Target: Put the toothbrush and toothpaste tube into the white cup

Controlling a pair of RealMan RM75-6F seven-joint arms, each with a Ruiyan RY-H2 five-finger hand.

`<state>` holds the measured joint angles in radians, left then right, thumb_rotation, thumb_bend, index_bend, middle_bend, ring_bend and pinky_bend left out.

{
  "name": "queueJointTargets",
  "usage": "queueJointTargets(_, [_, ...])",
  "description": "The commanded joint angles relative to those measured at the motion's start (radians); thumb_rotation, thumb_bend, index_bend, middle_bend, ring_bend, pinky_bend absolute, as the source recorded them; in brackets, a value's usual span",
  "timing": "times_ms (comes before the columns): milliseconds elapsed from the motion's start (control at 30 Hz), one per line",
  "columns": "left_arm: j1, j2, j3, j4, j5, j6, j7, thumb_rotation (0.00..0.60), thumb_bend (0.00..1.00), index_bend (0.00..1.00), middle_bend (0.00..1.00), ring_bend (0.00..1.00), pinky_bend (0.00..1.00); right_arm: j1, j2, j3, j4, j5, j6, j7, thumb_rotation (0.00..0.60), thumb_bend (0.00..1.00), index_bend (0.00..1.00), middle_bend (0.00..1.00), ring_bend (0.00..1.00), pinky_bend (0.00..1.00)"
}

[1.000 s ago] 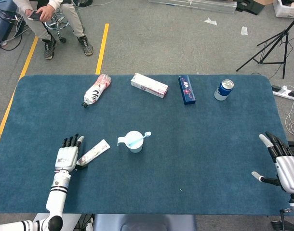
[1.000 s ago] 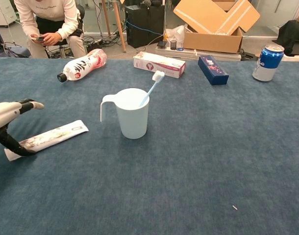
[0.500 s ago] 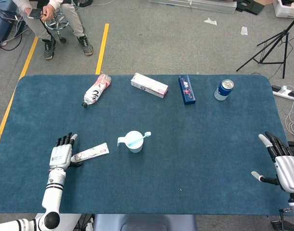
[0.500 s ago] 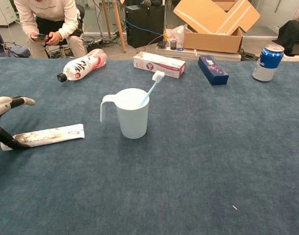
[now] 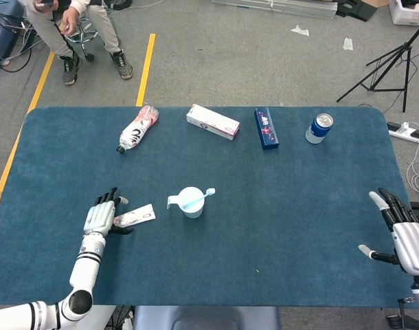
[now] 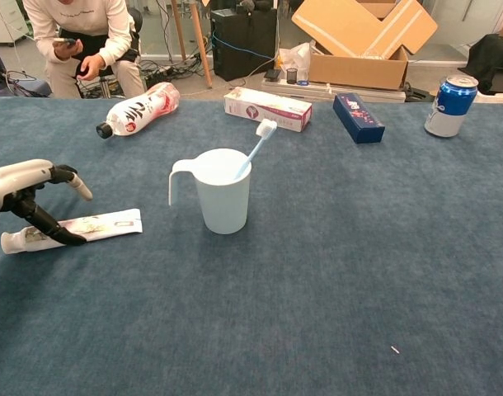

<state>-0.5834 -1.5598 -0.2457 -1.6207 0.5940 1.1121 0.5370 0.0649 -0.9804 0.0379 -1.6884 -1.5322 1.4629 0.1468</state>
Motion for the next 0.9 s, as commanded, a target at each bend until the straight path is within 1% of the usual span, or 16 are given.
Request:
queueJointTargets(33, [-0.010, -0.019, 0.013, 0.022, 0.013, 0.016, 0.009, 0.600, 0.04, 0.28, 0.00, 0.00, 0.00, 0.000, 0.001, 0.000, 0.000, -0.001, 0.001, 0.001, 0.600, 0.00, 0.00, 0.00, 0.00, 0.15])
queueJointTargets(367, [-0.022, -0.054, 0.025, 0.082, 0.029, 0.041, 0.020, 0.600, 0.04, 0.34, 0.00, 0.00, 0.00, 0.000, 0.000, 0.000, 0.000, -0.001, 0.000, 0.000, 0.600, 0.00, 0.00, 0.00, 0.00, 0.15])
queueJointTargets(533, [-0.025, -0.055, 0.027, 0.088, 0.018, 0.035, 0.027, 0.600, 0.04, 0.35, 0.00, 0.00, 0.00, 0.001, -0.001, 0.000, 0.000, 0.000, -0.002, -0.002, 0.600, 0.00, 0.00, 0.00, 0.00, 0.15])
queueJointTargets(900, [-0.039, -0.065, 0.024, 0.100, 0.002, 0.018, 0.032, 0.600, 0.04, 0.41, 0.00, 0.00, 0.00, 0.001, -0.001, 0.000, 0.000, 0.000, -0.002, -0.002, 0.600, 0.00, 0.00, 0.00, 0.00, 0.15])
